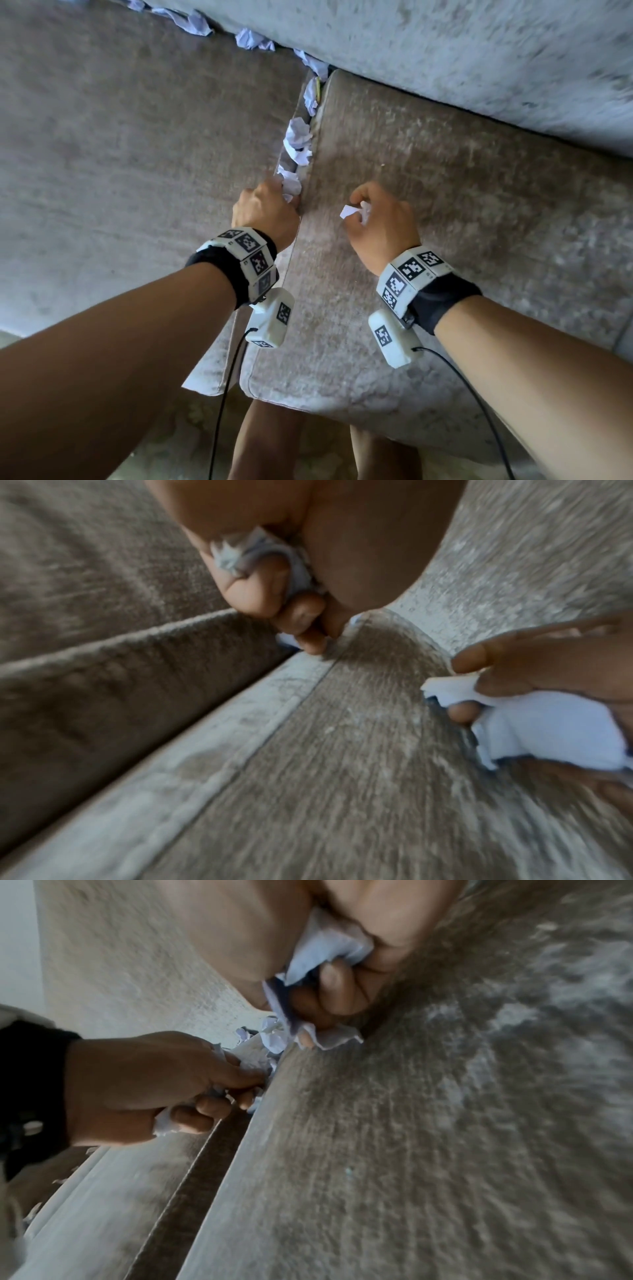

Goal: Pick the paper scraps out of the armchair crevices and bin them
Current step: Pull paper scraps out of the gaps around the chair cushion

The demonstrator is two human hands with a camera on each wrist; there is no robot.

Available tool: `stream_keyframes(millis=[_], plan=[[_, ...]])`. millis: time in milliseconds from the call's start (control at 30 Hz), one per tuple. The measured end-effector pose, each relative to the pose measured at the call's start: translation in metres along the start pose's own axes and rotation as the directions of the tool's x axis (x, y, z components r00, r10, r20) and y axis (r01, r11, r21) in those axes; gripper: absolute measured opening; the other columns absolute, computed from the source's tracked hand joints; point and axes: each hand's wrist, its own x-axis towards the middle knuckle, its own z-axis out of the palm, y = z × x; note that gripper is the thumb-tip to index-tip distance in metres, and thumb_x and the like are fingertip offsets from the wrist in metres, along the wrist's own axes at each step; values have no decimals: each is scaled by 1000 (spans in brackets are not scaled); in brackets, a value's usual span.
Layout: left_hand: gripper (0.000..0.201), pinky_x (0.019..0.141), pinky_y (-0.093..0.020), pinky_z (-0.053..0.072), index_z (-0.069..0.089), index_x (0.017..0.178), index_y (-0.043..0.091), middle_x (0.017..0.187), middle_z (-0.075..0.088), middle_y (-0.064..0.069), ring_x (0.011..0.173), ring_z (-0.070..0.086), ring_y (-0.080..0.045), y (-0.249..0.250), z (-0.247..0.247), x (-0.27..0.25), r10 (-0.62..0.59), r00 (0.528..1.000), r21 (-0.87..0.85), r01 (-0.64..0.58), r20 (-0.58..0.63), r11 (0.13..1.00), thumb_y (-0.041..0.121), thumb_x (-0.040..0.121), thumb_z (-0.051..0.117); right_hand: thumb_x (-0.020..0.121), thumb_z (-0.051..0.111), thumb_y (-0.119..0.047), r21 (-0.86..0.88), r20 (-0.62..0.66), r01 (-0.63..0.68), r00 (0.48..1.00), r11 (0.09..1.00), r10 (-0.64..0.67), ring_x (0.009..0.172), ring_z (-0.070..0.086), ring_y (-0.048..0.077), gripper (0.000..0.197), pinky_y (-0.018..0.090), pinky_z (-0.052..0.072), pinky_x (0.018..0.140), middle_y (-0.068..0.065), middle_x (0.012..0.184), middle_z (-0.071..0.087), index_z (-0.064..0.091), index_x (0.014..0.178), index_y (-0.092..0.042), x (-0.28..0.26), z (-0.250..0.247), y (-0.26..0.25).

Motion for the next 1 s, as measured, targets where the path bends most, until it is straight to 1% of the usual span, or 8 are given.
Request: stream_keyframes(millis=[67,167,300,467,633,733,833,1000], plan=[[15,72,-30,42,65,103,26,86,53,3,83,53,-26,-5,-2,-7,1,1000,-22,-1,-2,1000,26,95,53,89,47,-12,-34,23,10,1000,999,-9,71,43,12,25,25,30,55,1,96,62,57,112,-17,2,0,-10],[7,70,-32,42,57,95,24,86,56,1,81,55,-29,-18,-4,-13,1,1000,-51,-1,-4,999,29,95,51,87,47,-9,-46,32,68,997,997,-66,86,53,22,35,24,32,64,10,103,67,56,121,-13,5,6,-26],[6,67,-32,38,49,90,23,84,58,-3,78,52,-30,-36,-8,-22,5,1000,-82,-5,6,997,28,94,48,88,50,-10,-84,-24,130,991,988,-133,96,61,35,35,31,42,74,12,99,69,54,122,-13,17,22,-40],[21,70,-33,42,57,109,20,98,68,-12,91,61,-38,-58,-12,-31,3,1000,-125,-3,4,992,31,94,47,92,52,-27,-195,-124,173,972,965,-199,93,60,40,35,38,42,72,16,100,68,52,122,-11,37,45,-58],[18,70,-32,45,56,98,16,94,68,-14,89,61,-38,-75,-17,-36,-11,1000,-191,7,-17,982,31,95,47,90,56,-32,-264,-94,131,983,956,-161,105,57,37,42,39,43,85,15,114,63,49,125,-11,60,54,-69],[14,69,-32,45,55,96,20,92,67,-14,87,62,-38,-83,-19,-39,-22,999,-225,16,-26,974,32,95,48,87,55,-30,-253,-87,96,989,963,-121,84,60,31,26,30,45,73,12,92,66,61,108,-16,65,59,-72],[19,70,-33,48,58,103,17,91,68,-11,86,63,-37,-88,-19,-44,5,999,-216,-14,-43,976,32,96,49,80,46,-33,-225,-94,91,989,970,-115,64,66,34,26,37,56,66,16,63,66,60,72,-12,65,65,-73],[16,70,-30,40,55,101,19,88,64,-5,82,58,-31,-86,-27,-49,8,999,-192,-15,-39,981,33,97,50,88,46,-31,-278,-137,157,970,948,-201,67,62,35,30,31,47,58,15,67,67,64,76,-10,44,51,-72]])
